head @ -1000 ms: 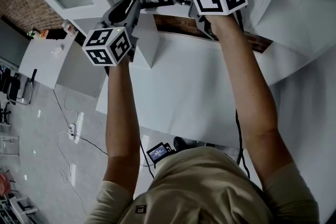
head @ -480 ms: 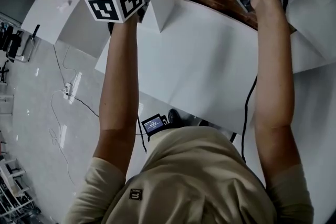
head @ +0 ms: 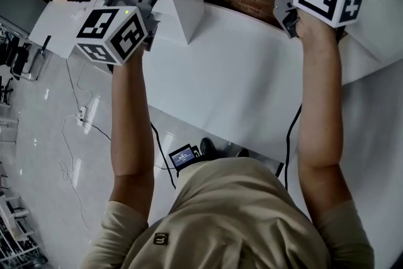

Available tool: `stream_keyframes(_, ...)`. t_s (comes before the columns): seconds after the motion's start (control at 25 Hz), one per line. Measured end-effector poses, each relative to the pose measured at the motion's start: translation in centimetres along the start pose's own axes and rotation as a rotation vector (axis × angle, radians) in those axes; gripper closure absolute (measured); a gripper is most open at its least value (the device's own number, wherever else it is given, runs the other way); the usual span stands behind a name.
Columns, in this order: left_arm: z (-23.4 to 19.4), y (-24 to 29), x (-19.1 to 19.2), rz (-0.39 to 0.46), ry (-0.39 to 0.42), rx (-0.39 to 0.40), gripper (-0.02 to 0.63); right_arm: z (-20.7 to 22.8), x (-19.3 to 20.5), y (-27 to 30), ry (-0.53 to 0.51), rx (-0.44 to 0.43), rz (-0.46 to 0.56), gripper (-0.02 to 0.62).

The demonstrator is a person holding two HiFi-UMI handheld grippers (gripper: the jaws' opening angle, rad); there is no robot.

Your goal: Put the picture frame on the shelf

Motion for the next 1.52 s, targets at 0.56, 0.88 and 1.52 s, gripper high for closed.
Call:
stream_keyframes(0.56, 7.6, -3.2, -2.7, -0.026, 0.035, 0.031, 0.518, -2.1, 2.0, -6.2, 0.001, -0.152, -0.001, 0.503)
stream_keyframes(0.88, 15.7, -4.4, -2.6, -0.086, -0.008, 0.142, 0.535, -4.8, 4.5, -12.0, 0.009, -0.324, -0.026, 0.563)
stream_keyframes(1.52, 26.1, -8.6, 0.0, -0.155, -0.157, 0.243, 0.6, -8.5, 8.8, -20.7, 0.003, -0.476, -0.092, 0.591)
Point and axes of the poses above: the fingertips, and each gripper's own axes: y forward along the fingers, z to its right, x out of its underside, the point moved 9 cm from there along -y, backward along the fingers, and after that the axes turned 12 degrees about x, right-handed, at the moved point
